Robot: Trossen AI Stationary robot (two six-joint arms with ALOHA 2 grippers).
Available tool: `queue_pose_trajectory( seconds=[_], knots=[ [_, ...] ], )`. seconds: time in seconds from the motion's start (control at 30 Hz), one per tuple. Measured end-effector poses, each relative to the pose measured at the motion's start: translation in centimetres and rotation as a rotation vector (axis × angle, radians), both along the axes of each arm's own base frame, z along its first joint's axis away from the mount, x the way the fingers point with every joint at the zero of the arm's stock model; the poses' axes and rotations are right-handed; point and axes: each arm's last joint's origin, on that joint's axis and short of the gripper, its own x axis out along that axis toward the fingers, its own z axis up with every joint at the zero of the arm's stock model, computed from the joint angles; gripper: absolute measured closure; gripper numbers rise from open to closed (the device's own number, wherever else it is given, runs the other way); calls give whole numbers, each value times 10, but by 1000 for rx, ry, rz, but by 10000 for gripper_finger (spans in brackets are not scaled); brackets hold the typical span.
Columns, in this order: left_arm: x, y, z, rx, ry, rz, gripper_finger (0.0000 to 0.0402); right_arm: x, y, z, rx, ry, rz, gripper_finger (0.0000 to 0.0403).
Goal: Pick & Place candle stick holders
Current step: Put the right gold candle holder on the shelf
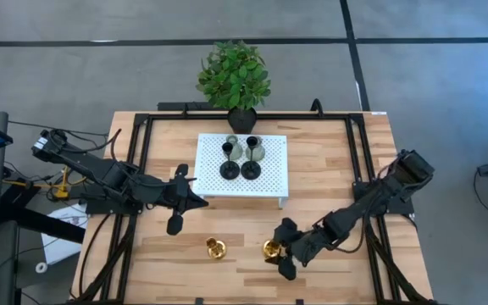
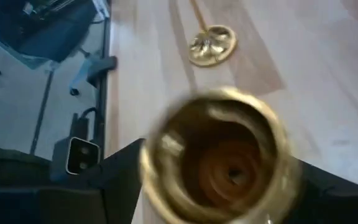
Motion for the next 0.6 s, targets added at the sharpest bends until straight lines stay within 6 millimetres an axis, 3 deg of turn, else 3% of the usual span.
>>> queue_pose_trajectory(
  seconds=[0.2, 0.53, 0.6],
  knots=[
    [0, 0, 0, -1, -2, 0, 398, 4, 3, -17, 18, 30, -19, 172],
    [0, 0, 0, -1, -1, 0, 398, 5, 2, -14, 26, 24, -24, 380],
    [0, 0, 0, -1, -1, 0, 398, 5, 0, -9, 17, 23, -25, 391]
  ],
)
